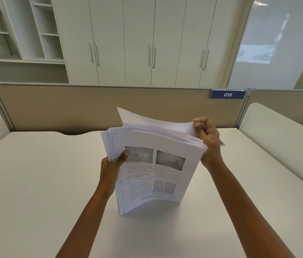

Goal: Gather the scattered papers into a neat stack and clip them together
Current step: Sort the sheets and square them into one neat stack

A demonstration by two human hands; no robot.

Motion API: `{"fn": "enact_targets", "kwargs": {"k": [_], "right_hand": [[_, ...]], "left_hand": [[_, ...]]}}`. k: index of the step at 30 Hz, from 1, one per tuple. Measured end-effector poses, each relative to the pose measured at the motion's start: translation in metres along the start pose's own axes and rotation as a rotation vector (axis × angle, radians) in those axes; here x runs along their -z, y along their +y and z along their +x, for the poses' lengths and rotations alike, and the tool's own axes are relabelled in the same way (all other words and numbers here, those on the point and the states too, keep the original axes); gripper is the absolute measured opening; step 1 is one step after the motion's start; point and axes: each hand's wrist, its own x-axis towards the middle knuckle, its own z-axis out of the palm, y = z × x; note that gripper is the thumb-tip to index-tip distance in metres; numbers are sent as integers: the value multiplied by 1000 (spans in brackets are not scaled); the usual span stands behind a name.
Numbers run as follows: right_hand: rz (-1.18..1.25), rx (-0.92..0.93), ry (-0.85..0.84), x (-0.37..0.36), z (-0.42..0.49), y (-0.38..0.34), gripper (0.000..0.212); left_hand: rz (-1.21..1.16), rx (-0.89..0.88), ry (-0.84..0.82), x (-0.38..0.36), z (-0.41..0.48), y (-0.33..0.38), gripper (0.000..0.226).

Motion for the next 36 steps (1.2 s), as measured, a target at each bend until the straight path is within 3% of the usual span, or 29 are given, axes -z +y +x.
{"fn": "enact_targets", "kwargs": {"k": [5,9,12,14,17,22,23,26,29,31,33,36], "right_hand": [[100,-148,-98,5,1,-1,20],[87,-194,-154,10,0,0,17],[141,-195,-105,14,1,-1,19],[204,-203,-73,16,1,0,23],[174,-217,-78,13,-2,5,21],[132,-186,-33,15,-9,20,16],[153,-199,-28,18,-13,25,25],[152,-243,-92,29,-30,45,76],[-25,-283,-145,28,-54,68,89],[-134,-297,-178,22,-65,82,67],[-218,-263,-143,16,-69,92,35],[-102,-245,-11,11,-66,92,15]], "left_hand": [[10,-10,-29,0,1,0,27],[20,-85,-55,4,6,-1,72],[18,-70,-99,8,5,3,87],[28,-53,-110,9,6,1,74],[3,-46,-93,7,5,-1,25],[10,-35,21,-1,4,-2,18],[6,-32,42,-2,4,-3,17],[-8,-40,89,-5,4,-5,15],[38,-68,120,-7,5,-9,13],[96,-125,125,-9,5,-9,37],[136,-186,120,-8,4,-8,75],[70,-122,85,-3,-3,-13,111]]}}
